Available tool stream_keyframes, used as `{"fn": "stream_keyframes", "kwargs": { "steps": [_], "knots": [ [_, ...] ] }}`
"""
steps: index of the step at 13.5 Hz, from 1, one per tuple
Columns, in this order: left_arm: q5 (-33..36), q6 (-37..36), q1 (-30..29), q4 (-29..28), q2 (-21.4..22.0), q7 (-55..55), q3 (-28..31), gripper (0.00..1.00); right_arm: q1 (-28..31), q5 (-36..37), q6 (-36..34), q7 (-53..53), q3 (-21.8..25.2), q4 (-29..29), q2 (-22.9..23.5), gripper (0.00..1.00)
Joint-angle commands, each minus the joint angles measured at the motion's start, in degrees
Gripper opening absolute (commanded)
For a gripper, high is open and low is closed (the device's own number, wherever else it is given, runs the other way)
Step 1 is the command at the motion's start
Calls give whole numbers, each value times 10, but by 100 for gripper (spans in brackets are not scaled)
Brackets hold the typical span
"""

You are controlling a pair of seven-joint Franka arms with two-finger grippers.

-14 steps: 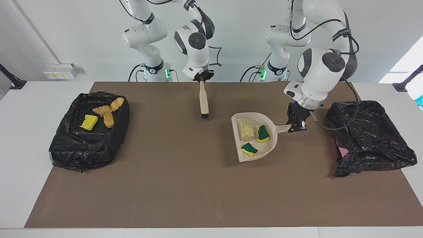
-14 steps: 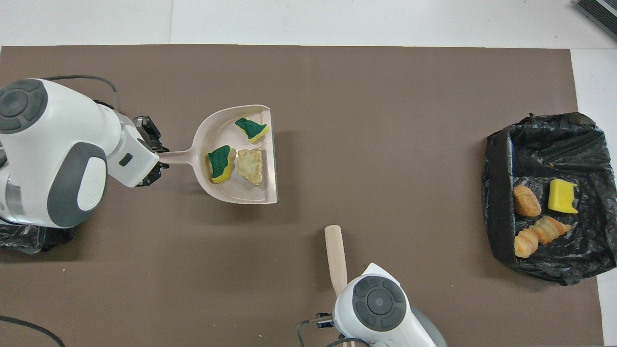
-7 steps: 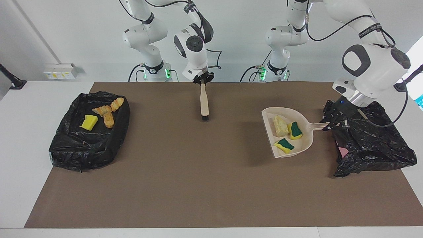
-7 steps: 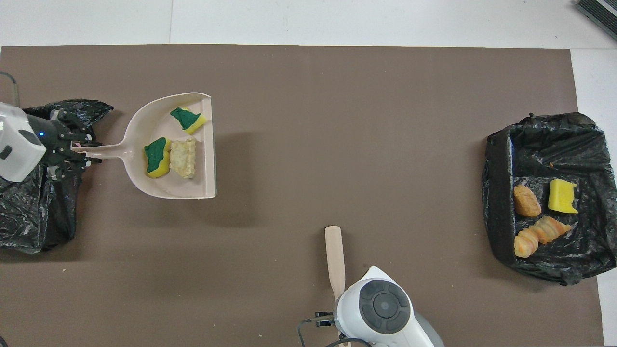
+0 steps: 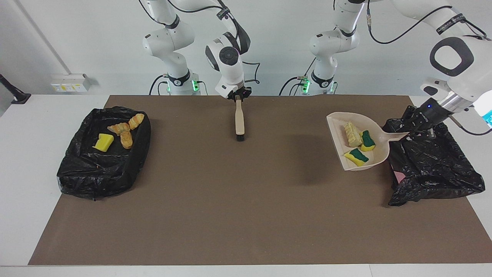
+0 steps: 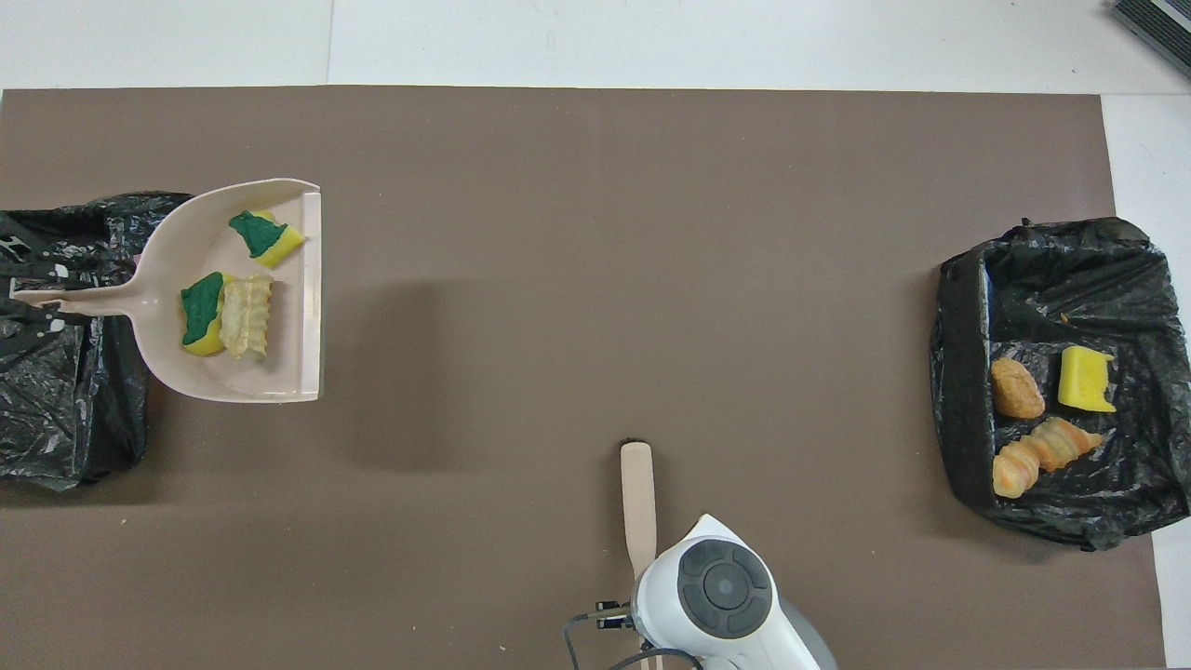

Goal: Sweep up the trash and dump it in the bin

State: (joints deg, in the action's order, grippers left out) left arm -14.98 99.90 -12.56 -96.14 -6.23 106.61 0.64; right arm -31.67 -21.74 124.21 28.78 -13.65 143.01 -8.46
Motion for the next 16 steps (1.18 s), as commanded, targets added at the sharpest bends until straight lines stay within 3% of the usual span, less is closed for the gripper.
{"fn": "stream_keyframes", "kwargs": {
  "steps": [1,6,8,13,16],
  "knots": [
    [-13,-30,-44,30,-10,15,-3,0,19,-3,-1,-9,7,-33,3,100],
    [66,-3,-75,35,-10,10,5,0,128,79,-39,-7,7,-121,18,100],
    [120,29,-77,35,-11,7,19,0,172,138,-43,-8,8,-148,17,100],
    [209,124,-140,36,-31,50,19,0,267,187,-69,-14,12,-216,20,100],
    [284,184,-144,20,-34,42,21,0,274,229,-70,-59,74,-245,20,100]
  ]
}}
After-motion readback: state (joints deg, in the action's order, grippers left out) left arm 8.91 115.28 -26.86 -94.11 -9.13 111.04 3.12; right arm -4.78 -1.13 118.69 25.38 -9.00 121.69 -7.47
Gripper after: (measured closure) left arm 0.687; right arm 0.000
